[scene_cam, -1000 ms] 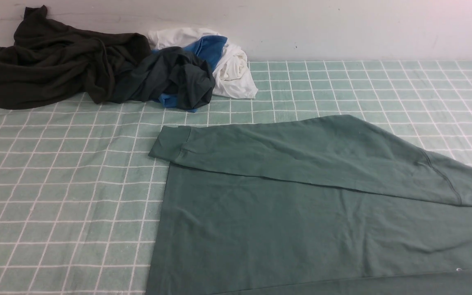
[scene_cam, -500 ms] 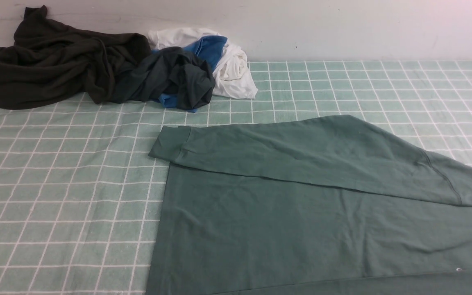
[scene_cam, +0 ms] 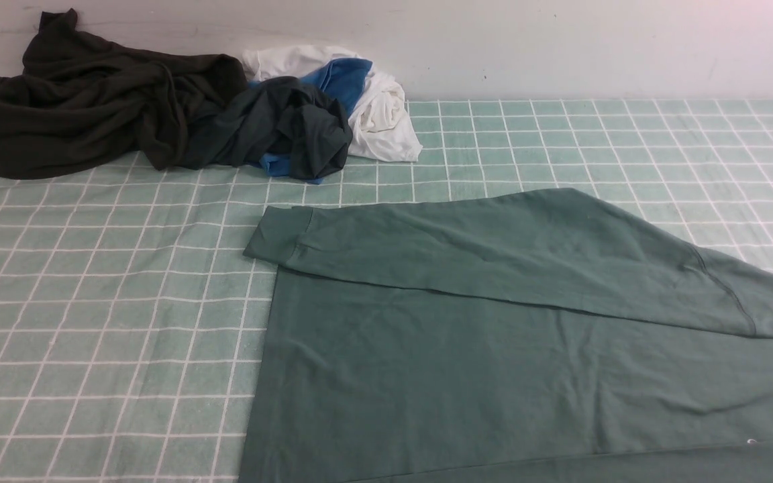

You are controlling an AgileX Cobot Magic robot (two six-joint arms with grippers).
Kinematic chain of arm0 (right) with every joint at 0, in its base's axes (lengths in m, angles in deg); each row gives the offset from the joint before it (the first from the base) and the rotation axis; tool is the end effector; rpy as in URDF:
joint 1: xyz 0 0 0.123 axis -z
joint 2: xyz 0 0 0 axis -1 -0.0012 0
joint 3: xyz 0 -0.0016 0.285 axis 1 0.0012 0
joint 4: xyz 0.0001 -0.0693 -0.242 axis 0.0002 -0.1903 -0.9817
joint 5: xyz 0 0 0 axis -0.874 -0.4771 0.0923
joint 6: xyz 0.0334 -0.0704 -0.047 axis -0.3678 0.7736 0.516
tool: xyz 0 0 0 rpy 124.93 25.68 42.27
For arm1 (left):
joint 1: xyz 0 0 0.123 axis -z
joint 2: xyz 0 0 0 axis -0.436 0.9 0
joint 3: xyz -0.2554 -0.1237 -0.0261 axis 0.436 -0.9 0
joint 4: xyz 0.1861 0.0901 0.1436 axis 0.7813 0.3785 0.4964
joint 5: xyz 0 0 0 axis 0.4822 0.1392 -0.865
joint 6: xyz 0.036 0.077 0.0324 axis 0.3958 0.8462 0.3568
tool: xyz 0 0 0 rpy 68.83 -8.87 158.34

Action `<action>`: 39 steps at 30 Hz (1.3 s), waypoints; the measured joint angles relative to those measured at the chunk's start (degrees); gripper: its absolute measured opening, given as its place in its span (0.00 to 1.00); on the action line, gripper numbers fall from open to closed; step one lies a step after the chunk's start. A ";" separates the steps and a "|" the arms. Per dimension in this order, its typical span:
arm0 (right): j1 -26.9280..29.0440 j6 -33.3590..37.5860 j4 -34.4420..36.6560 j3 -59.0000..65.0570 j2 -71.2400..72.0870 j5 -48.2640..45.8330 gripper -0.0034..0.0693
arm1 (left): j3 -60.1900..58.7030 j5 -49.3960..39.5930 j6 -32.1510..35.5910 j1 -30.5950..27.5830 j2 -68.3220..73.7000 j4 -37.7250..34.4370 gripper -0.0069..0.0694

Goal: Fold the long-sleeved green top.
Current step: Use the left arm to clamp the cuff closest to it

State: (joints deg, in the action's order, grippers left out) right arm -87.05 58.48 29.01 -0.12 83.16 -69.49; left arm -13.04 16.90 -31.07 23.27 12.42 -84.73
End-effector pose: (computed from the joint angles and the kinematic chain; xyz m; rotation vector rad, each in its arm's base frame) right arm 0.0530 -0.0027 0.1738 0.1646 1.8444 0.0539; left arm 0.0534 0.0025 0.1757 -0.0270 1.8331 0.0460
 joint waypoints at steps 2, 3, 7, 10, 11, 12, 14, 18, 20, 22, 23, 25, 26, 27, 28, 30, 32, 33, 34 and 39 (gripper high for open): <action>0.00 0.00 0.53 0.00 0.00 -0.05 0.03 | 0.00 0.00 0.00 0.00 0.00 0.00 0.09; 0.00 0.00 1.11 0.00 0.00 -0.05 0.03 | 0.00 0.06 -0.06 0.00 0.00 0.00 0.09; 0.00 -0.02 5.01 0.00 0.00 -0.05 0.03 | 0.00 0.63 -2.71 0.00 0.00 -0.93 0.09; 0.00 -0.54 8.85 0.00 0.00 -0.10 0.03 | -0.25 1.62 -7.20 0.00 0.00 -5.08 0.09; 0.00 -1.36 12.04 0.00 0.00 -0.06 0.03 | -0.36 1.83 -10.74 0.00 0.00 -8.30 0.09; 0.00 -2.46 15.44 0.00 0.00 -0.06 0.03 | -0.36 1.94 -14.33 0.00 0.00 -12.41 0.09; 0.00 -5.21 23.20 0.06 0.00 0.05 0.03 | -0.36 2.13 -20.02 0.00 0.00 -20.60 0.09; 0.00 -9.15 37.42 0.06 0.00 0.66 0.03 | -0.36 2.64 -26.87 0.00 0.00 -30.43 0.09; 0.00 -9.43 43.99 0.06 0.00 1.55 0.03 | -0.36 2.64 -27.66 0.00 0.00 -31.57 0.09; 0.00 -8.12 46.08 0.06 0.00 1.85 0.03 | -0.36 2.43 -27.71 0.00 0.00 -31.17 0.09; 0.00 -7.21 46.43 0.06 0.00 1.97 0.03 | -0.36 2.37 -27.77 0.00 0.00 -31.00 0.09; 0.00 -5.30 46.62 0.06 0.00 2.10 0.03 | -0.36 2.37 -27.81 0.00 0.00 -30.80 0.09; 0.00 -4.85 46.67 0.06 0.00 2.10 0.03 | -0.36 2.37 -27.81 0.00 0.00 -30.80 0.09; 0.00 -3.04 46.73 0.06 0.00 2.10 0.03 | -0.36 2.37 -27.81 0.00 0.00 -30.74 0.09; 0.00 -2.17 46.79 0.06 0.00 2.10 0.03 | -0.36 2.37 -27.81 0.00 0.00 -30.70 0.09; 0.00 1.44 47.04 0.06 0.00 2.10 0.03 | -0.36 2.48 -27.74 0.00 0.00 -30.58 0.09; 0.00 3.74 47.32 -0.09 0.00 1.54 0.03 | 0.30 2.14 -25.29 0.00 0.00 -30.00 0.09; 0.00 4.93 47.32 -0.62 0.00 0.26 0.03 | 1.63 1.46 -22.48 0.00 0.00 -29.28 0.09; 0.00 6.30 47.07 -1.76 0.00 -1.25 0.03 | 3.67 0.84 -18.76 0.00 0.00 -28.70 0.09; 0.00 14.20 38.28 -12.78 -5.33 -6.99 0.03 | 17.99 -6.62 0.12 0.00 8.46 -24.16 0.09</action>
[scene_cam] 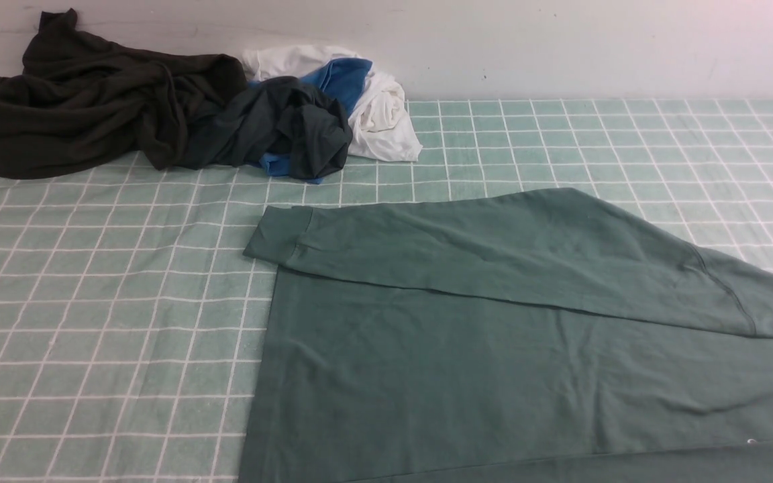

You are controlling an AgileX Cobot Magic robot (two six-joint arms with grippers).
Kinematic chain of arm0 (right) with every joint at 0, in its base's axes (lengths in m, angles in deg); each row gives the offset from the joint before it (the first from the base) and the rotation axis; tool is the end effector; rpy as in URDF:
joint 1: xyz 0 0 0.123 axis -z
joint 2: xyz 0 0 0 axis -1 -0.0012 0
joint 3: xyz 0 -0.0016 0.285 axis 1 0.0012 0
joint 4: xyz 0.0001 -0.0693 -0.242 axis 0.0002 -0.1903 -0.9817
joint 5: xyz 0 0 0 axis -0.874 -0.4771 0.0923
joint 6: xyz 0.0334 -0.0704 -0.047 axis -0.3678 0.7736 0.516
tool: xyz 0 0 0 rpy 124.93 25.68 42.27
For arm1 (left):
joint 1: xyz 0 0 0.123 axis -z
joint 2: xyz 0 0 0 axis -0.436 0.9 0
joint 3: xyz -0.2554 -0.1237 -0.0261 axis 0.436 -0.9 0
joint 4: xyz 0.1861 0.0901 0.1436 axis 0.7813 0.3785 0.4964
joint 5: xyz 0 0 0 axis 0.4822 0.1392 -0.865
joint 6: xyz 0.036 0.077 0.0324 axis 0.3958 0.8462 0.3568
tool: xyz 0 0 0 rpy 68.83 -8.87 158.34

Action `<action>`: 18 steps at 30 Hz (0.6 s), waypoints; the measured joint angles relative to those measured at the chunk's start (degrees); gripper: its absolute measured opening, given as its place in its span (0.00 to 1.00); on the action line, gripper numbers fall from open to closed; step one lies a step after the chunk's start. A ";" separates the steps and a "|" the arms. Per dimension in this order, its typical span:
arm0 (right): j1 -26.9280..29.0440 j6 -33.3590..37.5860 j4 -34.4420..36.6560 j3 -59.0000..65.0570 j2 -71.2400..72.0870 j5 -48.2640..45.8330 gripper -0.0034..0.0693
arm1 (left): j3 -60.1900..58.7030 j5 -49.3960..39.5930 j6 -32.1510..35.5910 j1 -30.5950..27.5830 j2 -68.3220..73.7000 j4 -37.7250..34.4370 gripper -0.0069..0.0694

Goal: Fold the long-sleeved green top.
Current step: Use the left arm to clamp the cuff closest to it

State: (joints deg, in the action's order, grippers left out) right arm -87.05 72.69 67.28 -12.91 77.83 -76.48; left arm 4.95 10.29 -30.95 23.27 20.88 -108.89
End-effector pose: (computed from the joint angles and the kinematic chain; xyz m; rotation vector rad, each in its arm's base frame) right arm 0.0499 0.0234 0.2413 0.2663 1.7591 0.5720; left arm 0.0526 -0.0138 0.2653 -0.2290 1.7464 -0.3874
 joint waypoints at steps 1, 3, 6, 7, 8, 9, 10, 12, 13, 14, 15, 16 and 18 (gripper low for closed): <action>-0.07 1.33 -3.24 -2.73 -3.37 -2.12 0.03 | 3.16 -2.50 3.06 0.00 4.34 1.07 0.09; -0.58 2.93 -9.79 -8.17 -11.08 -7.13 0.03 | 9.30 -8.34 8.19 0.00 13.25 3.34 0.09; -1.98 5.20 -17.97 -16.40 -21.15 -15.21 0.03 | 20.22 -19.05 15.07 0.07 27.02 6.96 0.09; -2.42 5.61 -19.46 -18.24 -24.05 -17.16 0.03 | 23.34 -22.34 16.86 0.28 30.53 7.49 0.09; -3.40 6.04 -21.55 -21.23 -27.51 -20.47 0.03 | 27.05 -26.20 18.69 0.99 34.62 8.18 0.09; -4.68 6.20 -23.06 -23.97 -30.78 -23.95 0.03 | 30.40 -29.57 19.97 2.22 38.40 8.67 0.09; -6.24 6.21 -23.83 -26.37 -33.23 -27.39 0.03 | 32.81 -31.86 20.63 4.00 41.16 9.10 0.09; -8.91 6.34 -24.71 -29.01 -37.18 -32.35 0.03 | 36.28 -35.14 21.41 7.34 45.58 9.50 0.09; -12.46 6.39 -24.96 -31.10 -41.53 -37.92 0.03 | 39.05 -37.96 21.92 11.97 50.71 10.10 0.09; -14.79 6.52 -25.09 -31.57 -43.66 -40.37 0.03 | 39.64 -38.71 21.94 15.09 52.84 10.79 0.09; -17.07 6.68 -25.29 -31.73 -45.48 -41.92 0.03 | 39.87 -39.30 22.08 18.30 56.06 11.69 0.09; -19.23 6.68 -25.59 -31.73 -46.59 -42.68 0.03 | 39.87 -39.67 22.08 21.53 58.18 12.81 0.09; -22.53 6.79 -26.44 -31.42 -48.17 -43.17 0.03 | 39.04 -39.94 22.09 27.28 63.07 15.15 0.09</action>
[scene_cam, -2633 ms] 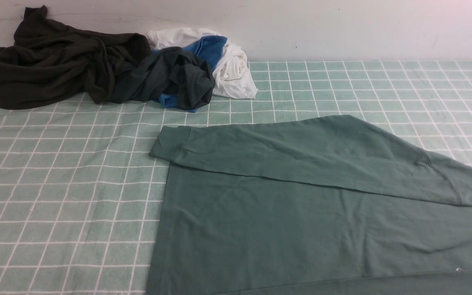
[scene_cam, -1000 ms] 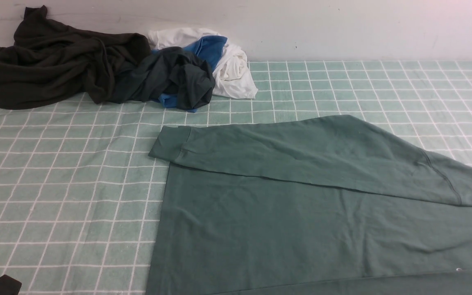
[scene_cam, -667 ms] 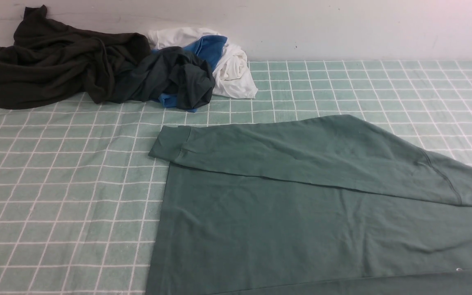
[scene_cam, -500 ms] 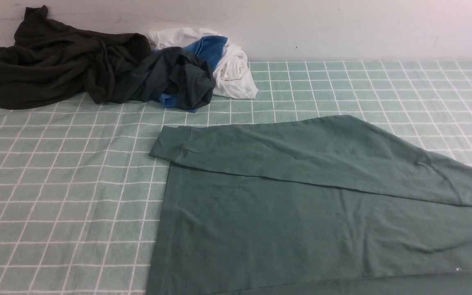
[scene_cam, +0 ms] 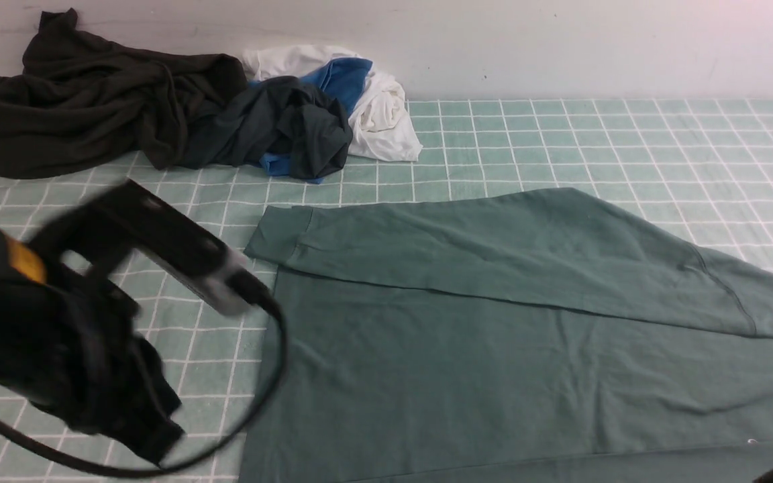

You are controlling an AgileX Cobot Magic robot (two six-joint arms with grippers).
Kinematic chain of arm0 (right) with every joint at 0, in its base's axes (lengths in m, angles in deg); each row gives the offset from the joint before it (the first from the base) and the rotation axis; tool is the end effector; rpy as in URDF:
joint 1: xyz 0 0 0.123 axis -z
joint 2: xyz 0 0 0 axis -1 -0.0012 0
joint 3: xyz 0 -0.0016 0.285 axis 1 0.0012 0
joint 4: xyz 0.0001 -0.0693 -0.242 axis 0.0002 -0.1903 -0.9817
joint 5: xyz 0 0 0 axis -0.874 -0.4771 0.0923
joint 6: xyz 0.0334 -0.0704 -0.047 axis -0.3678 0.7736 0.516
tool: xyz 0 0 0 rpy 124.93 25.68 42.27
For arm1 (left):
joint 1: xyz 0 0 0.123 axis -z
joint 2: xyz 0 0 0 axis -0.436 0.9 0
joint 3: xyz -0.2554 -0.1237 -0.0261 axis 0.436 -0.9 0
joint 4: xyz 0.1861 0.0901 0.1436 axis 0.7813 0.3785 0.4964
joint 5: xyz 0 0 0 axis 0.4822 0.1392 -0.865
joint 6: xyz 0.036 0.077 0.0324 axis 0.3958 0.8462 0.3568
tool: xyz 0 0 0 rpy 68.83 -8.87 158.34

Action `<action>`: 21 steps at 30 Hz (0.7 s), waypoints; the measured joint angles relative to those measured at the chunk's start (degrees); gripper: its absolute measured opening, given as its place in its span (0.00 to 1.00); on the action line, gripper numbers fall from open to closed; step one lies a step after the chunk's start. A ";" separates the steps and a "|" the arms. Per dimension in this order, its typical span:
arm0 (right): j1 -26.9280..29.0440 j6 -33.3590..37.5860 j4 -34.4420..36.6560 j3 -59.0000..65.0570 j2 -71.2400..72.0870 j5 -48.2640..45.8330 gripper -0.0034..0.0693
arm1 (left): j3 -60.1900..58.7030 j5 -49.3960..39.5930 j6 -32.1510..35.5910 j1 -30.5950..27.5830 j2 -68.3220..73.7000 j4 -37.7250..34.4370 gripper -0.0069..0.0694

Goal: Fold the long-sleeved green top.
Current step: Use the left arm to clamp the cuff closest to it

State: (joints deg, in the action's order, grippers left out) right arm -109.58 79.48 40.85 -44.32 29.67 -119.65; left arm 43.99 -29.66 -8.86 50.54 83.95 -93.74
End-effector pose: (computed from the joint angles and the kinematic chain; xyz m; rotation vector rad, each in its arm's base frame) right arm 0.1211 0.0619 0.2850 -0.7656 2.7808 0.3132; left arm 0.1918 -0.1020 0.2923 1.1065 2.6739 -0.2154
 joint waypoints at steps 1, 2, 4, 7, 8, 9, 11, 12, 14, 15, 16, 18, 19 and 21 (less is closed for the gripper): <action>-0.32 0.00 -0.05 0.13 -0.08 0.00 0.03 | -0.13 0.08 0.00 0.61 1.10 0.29 0.09; -2.59 0.00 -0.66 0.48 -0.28 -0.30 0.03 | -1.42 0.54 0.00 5.84 5.31 3.16 0.11; -3.69 0.00 -0.87 0.87 -0.28 -0.37 0.03 | -2.20 1.58 0.00 9.90 9.25 5.58 0.14; -3.90 0.00 -1.40 1.37 -0.28 -0.48 0.03 | -2.61 4.17 -0.42 15.08 15.03 8.62 0.23; -3.90 0.00 -1.41 1.38 -0.28 -0.48 0.03 | -2.61 4.85 -0.42 15.59 15.61 9.26 0.25; -3.90 0.00 -1.45 1.51 -0.28 -0.41 0.03 | -2.61 6.84 -0.49 17.01 17.74 10.16 0.33; -3.90 0.00 -1.45 1.51 -0.28 0.06 0.03 | -2.61 8.65 -0.50 17.41 19.49 10.38 0.44; -3.90 0.00 -1.45 1.51 -0.28 0.26 0.03 | -2.61 9.52 -0.62 17.41 20.41 10.53 0.49; -3.90 0.00 -1.45 1.51 -0.28 0.63 0.03 | -2.61 10.99 -0.74 17.41 21.88 10.79 0.56; -3.90 0.00 -1.45 1.51 -0.28 0.78 0.03 | -2.61 11.39 -0.87 17.41 22.25 10.83 0.59; -3.90 0.00 -1.45 1.51 -0.28 1.24 0.03 | -2.61 13.22 -1.57 17.41 24.00 11.05 0.65; -3.90 0.00 -1.45 1.51 -0.28 1.63 0.03 | -2.61 14.21 -1.86 17.41 25.21 11.16 0.68; -3.90 0.00 -1.47 1.51 -0.28 2.14 0.03 | -2.61 16.34 -2.27 17.41 27.00 11.20 0.70; -3.90 0.00 -1.52 1.51 -0.28 2.42 0.03 | -2.61 17.84 -2.69 17.41 28.41 11.20 0.70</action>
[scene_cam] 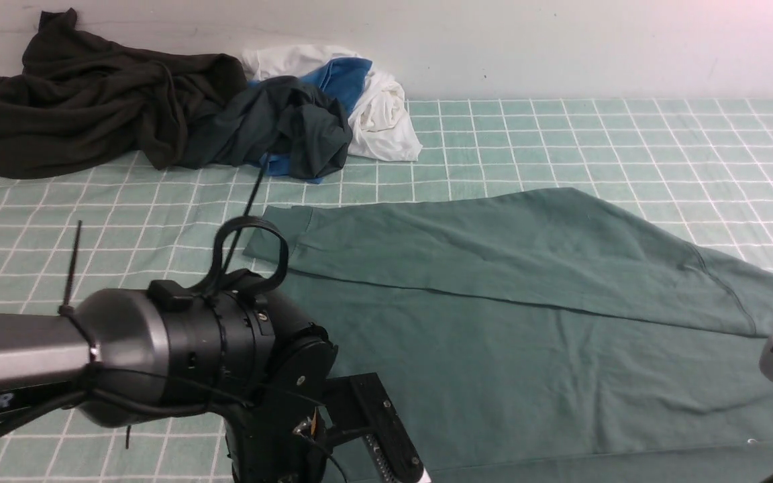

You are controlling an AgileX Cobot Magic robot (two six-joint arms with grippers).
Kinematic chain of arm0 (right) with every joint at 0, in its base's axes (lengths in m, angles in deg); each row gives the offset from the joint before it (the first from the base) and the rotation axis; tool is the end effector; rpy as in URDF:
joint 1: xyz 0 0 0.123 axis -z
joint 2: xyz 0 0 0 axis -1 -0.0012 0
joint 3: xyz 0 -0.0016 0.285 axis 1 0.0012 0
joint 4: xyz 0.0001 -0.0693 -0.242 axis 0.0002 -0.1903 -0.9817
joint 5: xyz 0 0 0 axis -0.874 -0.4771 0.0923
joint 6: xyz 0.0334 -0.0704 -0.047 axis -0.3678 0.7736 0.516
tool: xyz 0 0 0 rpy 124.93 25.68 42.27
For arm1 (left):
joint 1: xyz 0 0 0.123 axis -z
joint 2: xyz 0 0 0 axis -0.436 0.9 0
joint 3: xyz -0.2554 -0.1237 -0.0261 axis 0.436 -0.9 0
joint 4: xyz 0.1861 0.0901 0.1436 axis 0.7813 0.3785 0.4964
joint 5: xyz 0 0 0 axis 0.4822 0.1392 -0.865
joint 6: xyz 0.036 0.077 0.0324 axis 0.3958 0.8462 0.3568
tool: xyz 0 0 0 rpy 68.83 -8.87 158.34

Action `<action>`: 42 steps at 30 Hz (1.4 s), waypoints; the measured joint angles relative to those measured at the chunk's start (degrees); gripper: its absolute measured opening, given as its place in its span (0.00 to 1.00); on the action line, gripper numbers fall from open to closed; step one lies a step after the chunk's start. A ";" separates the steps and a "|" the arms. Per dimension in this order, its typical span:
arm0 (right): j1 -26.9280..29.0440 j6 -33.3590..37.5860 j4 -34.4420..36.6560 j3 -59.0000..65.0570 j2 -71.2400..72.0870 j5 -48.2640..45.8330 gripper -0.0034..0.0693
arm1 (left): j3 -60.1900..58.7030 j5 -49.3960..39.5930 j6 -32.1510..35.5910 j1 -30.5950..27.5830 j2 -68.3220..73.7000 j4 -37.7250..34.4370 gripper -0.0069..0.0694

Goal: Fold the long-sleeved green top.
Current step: Use the left arm to clamp the cuff closest to it, then use the left arm to drag and place the cuff at the centered position on the left edge of the fabric

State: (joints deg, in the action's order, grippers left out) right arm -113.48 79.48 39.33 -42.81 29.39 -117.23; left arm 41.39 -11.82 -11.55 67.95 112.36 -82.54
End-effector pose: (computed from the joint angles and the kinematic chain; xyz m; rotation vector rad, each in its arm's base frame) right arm 0.1195 0.0685 0.2776 -0.8577 2.7503 0.2861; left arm 0.2158 -0.1910 0.1558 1.6535 2.6482 0.0479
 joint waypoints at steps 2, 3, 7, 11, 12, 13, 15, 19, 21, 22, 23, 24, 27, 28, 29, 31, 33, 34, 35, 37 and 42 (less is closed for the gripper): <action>0.00 0.00 0.00 0.00 0.00 0.20 0.03 | 0.17 -0.19 -0.94 0.00 0.55 -0.34 0.65; 0.00 0.00 -0.12 0.00 0.00 0.22 0.03 | 0.31 -0.49 -1.57 0.00 0.60 -0.87 0.59; 0.00 0.00 -0.18 0.00 0.00 0.36 0.03 | 0.63 -1.65 -2.97 0.00 0.85 -3.40 0.33; 0.00 0.00 -0.62 0.00 0.00 0.82 0.03 | 1.98 -3.14 -3.26 0.00 1.31 -4.01 0.11; 0.00 0.00 -0.71 0.00 0.00 0.92 0.03 | 2.13 -3.32 -3.26 0.00 1.40 -3.92 0.11; 0.00 0.00 -1.83 0.20 0.00 1.51 0.03 | 3.46 -4.34 -3.32 0.00 1.67 -2.59 0.10; 0.52 -1.12 -4.21 1.16 0.00 4.23 0.03 | 5.90 -5.96 -3.32 0.00 1.81 -0.70 0.09; 4.40 -7.71 -9.13 5.39 -0.81 11.26 0.03 | 11.99 -8.11 -3.32 -0.74 1.86 2.60 0.09; 7.27 -12.67 -11.55 6.79 -2.23 12.71 0.03 | 15.47 -8.93 -3.26 -1.89 1.86 3.65 0.09; 7.51 -12.67 -11.55 6.80 -2.23 12.73 0.03 | 15.79 -8.98 -3.26 -2.01 1.87 3.77 0.09; 9.04 -14.88 -12.44 6.92 -2.99 12.92 0.03 | 17.92 -9.25 -2.85 -2.86 1.87 4.04 0.09; 10.11 -15.97 -12.76 6.92 -3.48 13.21 0.03 | 20.09 -9.31 -2.54 -3.59 1.98 4.11 0.09; 11.79 -17.41 -13.07 6.92 -3.86 13.68 0.03 | 23.77 -9.36 -2.21 -5.17 2.36 4.26 0.09; 12.31 -17.69 -13.16 6.92 -3.88 13.81 0.03 | 25.02 -9.36 -2.11 -5.75 2.75 4.31 0.09; 12.81 -17.82 -13.31 6.92 -3.88 13.92 0.03 | 26.13 -9.36 -1.65 -6.40 3.14 4.31 0.09; 13.18 -17.99 -13.54 6.92 -3.88 13.99 0.03 | 27.75 -9.51 -0.60 -7.17 4.06 4.31 0.10; 13.38 -18.19 -13.67 6.92 -3.88 14.06 0.04 | 29.17 -9.86 0.01 -7.96 5.42 4.31 0.12; 13.38 -18.19 -13.67 6.92 -3.88 14.12 0.05 | 29.54 -10.01 0.26 -8.13 5.99 4.31 0.13; 13.38 -18.24 -13.67 6.92 -3.88 14.27 0.05 | 29.89 -10.13 0.37 -8.37 6.72 4.31 0.15; 13.38 -18.76 -14.04 6.92 -3.88 14.66 0.07 | 30.25 -10.20 0.37 -8.50 8.05 4.38 0.18; 13.38 -22.67 -17.57 6.92 -3.88 15.61 0.14 | 31.49 -9.70 0.06 -8.46 10.98 5.03 0.30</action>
State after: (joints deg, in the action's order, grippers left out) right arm -100.09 56.81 21.76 -35.90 25.51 -101.62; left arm 72.88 -21.51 -11.49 59.49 123.34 -77.51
